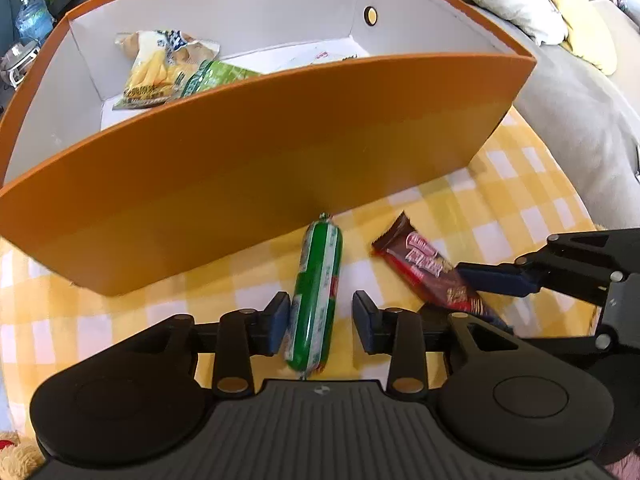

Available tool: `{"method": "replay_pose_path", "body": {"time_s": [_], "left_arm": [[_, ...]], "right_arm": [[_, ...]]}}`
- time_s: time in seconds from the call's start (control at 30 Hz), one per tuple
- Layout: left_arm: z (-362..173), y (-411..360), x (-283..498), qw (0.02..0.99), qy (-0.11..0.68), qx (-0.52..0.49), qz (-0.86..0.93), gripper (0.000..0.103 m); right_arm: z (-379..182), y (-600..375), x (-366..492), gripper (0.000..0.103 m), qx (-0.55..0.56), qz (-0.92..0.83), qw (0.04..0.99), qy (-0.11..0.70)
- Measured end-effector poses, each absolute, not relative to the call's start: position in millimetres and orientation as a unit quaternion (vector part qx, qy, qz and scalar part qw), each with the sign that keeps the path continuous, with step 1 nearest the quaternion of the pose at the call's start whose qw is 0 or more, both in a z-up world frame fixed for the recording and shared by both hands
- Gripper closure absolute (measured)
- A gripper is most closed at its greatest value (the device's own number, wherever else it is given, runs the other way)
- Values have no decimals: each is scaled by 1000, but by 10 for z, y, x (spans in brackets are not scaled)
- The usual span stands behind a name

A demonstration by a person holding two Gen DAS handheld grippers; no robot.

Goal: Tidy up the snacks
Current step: 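Grasp the green sausage stick with the left tool while the right tool grasps the red chocolate bar, then lift both snacks up and over the orange box with both tools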

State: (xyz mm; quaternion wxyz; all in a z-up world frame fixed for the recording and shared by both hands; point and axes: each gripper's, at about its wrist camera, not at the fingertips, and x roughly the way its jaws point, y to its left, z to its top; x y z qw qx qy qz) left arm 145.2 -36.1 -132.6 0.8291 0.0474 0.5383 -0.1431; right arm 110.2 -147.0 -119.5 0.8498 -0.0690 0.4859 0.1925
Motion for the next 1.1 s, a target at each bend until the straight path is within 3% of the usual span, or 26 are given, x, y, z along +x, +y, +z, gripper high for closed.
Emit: {"method": "replay_pose_path", "body": {"time_s": [0.13, 0.23, 0.3, 0.8, 1.1], "left_arm": [[-1344, -449, 1463, 833, 531, 64, -142, 57], [-1350, -483, 1443, 833, 530, 76, -142, 68], [-1347, -467, 1446, 834, 531, 74, -133, 76], [-1204, -325, 1232, 829, 545, -12, -129, 79], [-846, -309, 1042, 843, 514, -52, -147, 79]], "right_arm": [[-1215, -1466, 1051, 73, -72, 199, 855, 474], [-1210, -1449, 1063, 82, -83, 197, 856, 471], [-1212, -1459, 1079, 82, -85, 196, 856, 471], [-1129, -1736, 1115, 82, 32, 172, 832, 527], [-775, -1756, 853, 83, 48, 159, 844, 510]]}}
